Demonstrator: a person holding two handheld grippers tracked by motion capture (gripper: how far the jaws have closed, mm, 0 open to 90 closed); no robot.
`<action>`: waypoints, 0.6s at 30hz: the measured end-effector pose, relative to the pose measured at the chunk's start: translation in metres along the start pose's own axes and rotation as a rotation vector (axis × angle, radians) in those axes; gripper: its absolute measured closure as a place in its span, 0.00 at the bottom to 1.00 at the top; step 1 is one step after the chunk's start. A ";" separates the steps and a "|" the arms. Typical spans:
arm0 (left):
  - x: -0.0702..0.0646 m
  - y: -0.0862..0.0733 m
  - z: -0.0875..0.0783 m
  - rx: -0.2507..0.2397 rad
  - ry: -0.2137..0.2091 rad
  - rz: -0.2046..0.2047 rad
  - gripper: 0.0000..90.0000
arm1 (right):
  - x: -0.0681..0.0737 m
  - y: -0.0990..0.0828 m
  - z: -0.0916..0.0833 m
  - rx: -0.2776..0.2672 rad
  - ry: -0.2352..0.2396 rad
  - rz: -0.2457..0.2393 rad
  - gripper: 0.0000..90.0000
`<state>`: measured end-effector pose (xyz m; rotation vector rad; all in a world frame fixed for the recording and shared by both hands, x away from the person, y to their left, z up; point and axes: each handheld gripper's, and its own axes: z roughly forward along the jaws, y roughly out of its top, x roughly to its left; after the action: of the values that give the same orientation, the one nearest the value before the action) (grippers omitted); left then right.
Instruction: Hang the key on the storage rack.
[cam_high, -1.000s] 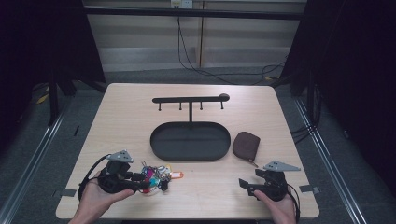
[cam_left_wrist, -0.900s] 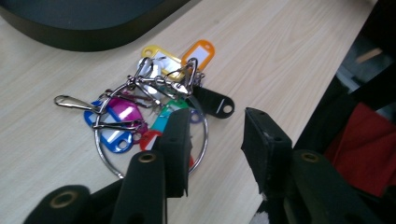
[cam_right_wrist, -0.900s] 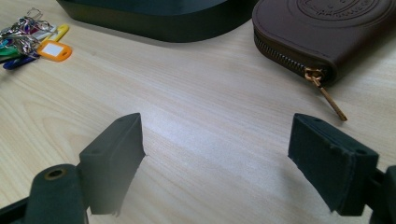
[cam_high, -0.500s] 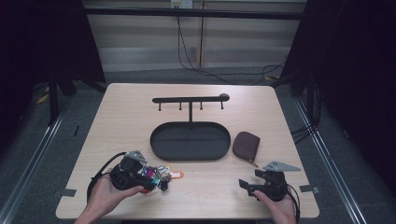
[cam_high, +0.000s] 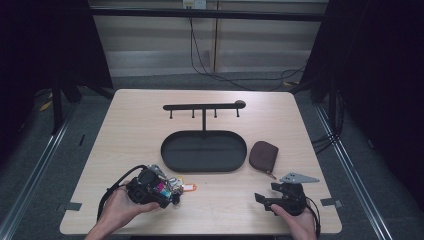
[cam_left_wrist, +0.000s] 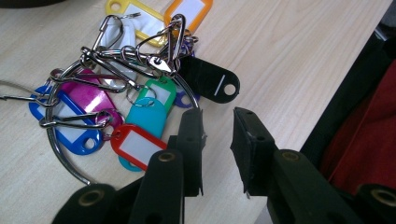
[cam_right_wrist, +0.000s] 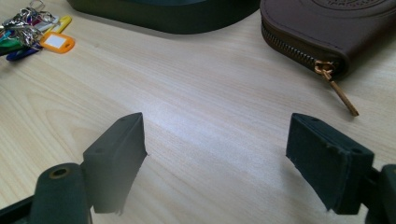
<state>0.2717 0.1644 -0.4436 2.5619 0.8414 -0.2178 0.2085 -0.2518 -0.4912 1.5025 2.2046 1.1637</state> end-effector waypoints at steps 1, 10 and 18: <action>0.000 0.002 0.001 0.008 0.003 -0.005 0.82 | 0.000 0.000 0.000 0.001 0.001 0.000 0.22; 0.001 0.007 0.011 0.079 0.046 0.006 0.87 | -0.001 0.000 0.000 0.006 0.003 0.005 0.22; 0.001 0.007 0.019 0.110 0.043 0.022 0.90 | -0.001 0.000 0.000 0.010 0.005 0.008 0.22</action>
<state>0.2767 0.1511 -0.4583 2.6859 0.8387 -0.2084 0.2091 -0.2523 -0.4918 1.5154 2.2125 1.1623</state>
